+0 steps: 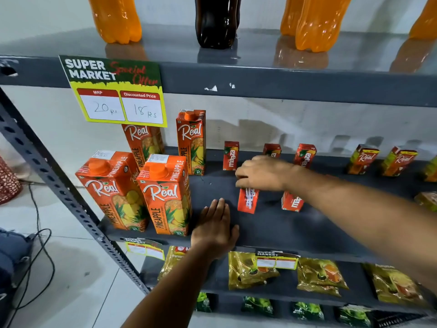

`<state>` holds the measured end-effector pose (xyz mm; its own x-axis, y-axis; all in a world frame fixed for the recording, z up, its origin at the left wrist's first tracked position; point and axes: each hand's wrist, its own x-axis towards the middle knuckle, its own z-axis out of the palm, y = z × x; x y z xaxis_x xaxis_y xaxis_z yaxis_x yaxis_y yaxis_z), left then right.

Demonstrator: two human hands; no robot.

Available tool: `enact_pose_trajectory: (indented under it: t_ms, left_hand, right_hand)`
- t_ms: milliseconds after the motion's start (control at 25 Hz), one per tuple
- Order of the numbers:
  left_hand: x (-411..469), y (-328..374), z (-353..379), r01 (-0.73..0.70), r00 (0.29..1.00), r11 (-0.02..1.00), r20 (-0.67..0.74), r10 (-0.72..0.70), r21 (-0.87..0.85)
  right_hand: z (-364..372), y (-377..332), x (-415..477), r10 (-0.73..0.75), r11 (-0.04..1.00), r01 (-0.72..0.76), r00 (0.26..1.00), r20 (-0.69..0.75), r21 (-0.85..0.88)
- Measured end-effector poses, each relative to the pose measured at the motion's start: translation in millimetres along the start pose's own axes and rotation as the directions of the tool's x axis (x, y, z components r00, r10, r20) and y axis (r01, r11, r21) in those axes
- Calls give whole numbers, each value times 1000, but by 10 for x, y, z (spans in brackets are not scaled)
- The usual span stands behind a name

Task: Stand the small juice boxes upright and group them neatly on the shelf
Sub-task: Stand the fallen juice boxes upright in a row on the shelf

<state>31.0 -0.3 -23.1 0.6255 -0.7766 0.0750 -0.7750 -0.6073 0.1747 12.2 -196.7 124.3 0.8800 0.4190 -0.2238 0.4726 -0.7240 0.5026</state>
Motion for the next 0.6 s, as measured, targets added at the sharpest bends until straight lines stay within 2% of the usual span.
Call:
enact_pose_trajectory:
  t_ms: [240, 360, 400, 480, 600]
  left_hand:
    - [6, -1, 6, 3, 1000, 1000, 15, -3, -2]
    - [8, -3, 18, 6, 1000, 1000, 19, -6, 5]
    - [10, -1, 21, 7, 1000, 1000, 23, -7, 6]
    - [11, -3, 29, 7, 1000, 1000, 28, -8, 9]
    - [5, -8, 35, 1, 1000, 1000, 23, -1, 11]
  right_hand:
    - [-24, -20, -66, -60, 997, 57, 997, -42, -55]
    - [-82, -39, -106, -8, 999, 10, 999, -41, 51]
    - [-103, -37, -113, 56, 989, -54, 998, -5, 134]
    - [-149, -23, -115, 215, 919, -257, 963, 164, 300]
    - [-177, -8, -91, 422, 776, -541, 828, 369, 325]
